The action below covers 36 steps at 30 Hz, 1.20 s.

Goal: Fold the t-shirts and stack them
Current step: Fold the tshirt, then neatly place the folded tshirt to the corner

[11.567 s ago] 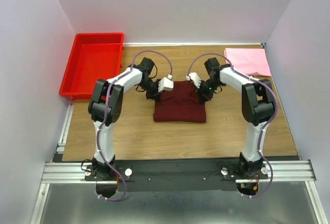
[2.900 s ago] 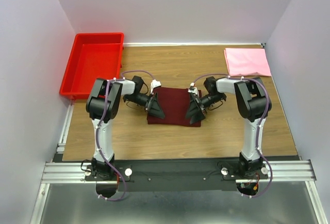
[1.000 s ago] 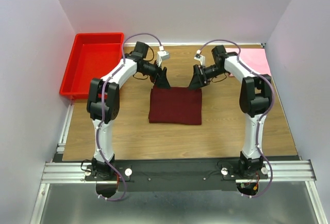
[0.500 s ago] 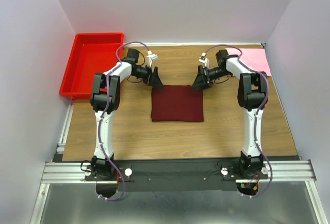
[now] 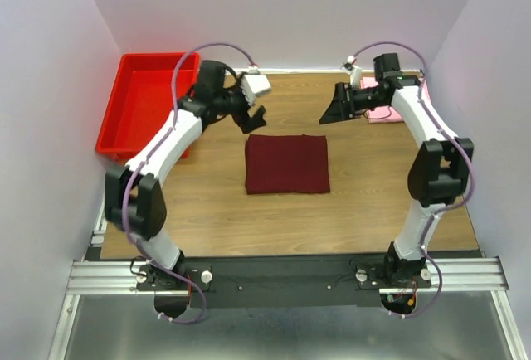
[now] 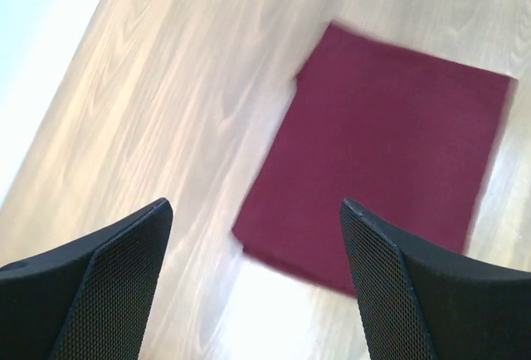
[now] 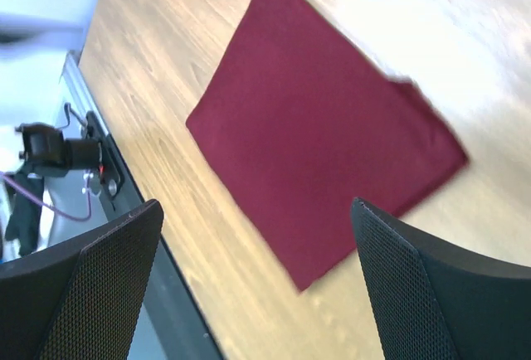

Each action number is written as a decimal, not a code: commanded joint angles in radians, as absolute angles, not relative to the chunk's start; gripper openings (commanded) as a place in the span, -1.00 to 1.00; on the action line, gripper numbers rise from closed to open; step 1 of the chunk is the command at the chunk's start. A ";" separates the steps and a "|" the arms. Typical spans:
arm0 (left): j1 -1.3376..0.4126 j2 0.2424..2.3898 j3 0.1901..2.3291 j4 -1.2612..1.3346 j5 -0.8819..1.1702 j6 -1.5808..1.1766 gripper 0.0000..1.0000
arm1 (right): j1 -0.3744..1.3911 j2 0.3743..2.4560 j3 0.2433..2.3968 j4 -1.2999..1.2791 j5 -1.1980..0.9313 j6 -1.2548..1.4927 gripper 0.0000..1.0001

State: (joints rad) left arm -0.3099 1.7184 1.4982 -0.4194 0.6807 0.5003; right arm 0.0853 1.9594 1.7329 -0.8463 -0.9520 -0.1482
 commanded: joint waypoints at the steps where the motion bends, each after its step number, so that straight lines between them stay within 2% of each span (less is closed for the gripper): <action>1: -0.492 1.602 1.272 -0.252 0.392 0.693 0.79 | 0.034 1.843 1.558 -0.770 -0.809 -0.020 1.00; 3: -0.614 1.546 1.160 -0.174 0.342 0.741 0.72 | 0.005 1.775 1.497 -0.749 -0.761 0.030 1.00; 5: -0.728 1.523 1.090 -0.114 0.284 0.762 0.57 | -0.018 1.735 1.403 -0.729 -0.703 0.063 1.00; 9: -0.846 1.542 1.030 -0.045 0.218 0.747 0.41 | -0.040 1.643 1.244 -0.701 -0.675 0.126 1.00; 12: -0.967 1.594 1.032 -0.012 0.203 0.712 0.29 | -0.046 1.568 1.122 -0.655 -0.669 0.199 1.00; 16: -1.041 1.689 1.071 -0.008 0.206 0.686 0.20 | -0.048 1.508 1.002 -0.623 -0.660 0.253 1.00; 20: -1.061 1.825 1.143 -0.005 0.210 0.649 0.07 | -0.049 1.464 0.936 -0.581 -0.631 0.313 1.00; 31: -1.062 1.989 1.226 0.040 0.141 0.667 0.00 | -0.052 1.486 0.908 -0.545 -0.646 0.373 1.00; 34: -1.057 2.025 1.241 0.040 0.132 0.660 -0.14 | -0.052 1.502 0.888 -0.519 -0.638 0.409 1.00; 36: -1.042 2.042 1.250 0.046 0.140 0.650 -0.35 | -0.052 1.525 0.882 -0.502 -0.659 0.419 1.00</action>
State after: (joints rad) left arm -1.0561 1.9999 1.2263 0.0277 0.1638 0.6666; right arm -0.0463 1.4899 0.9066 -0.5507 -0.6552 0.3725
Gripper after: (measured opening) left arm 0.372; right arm 0.998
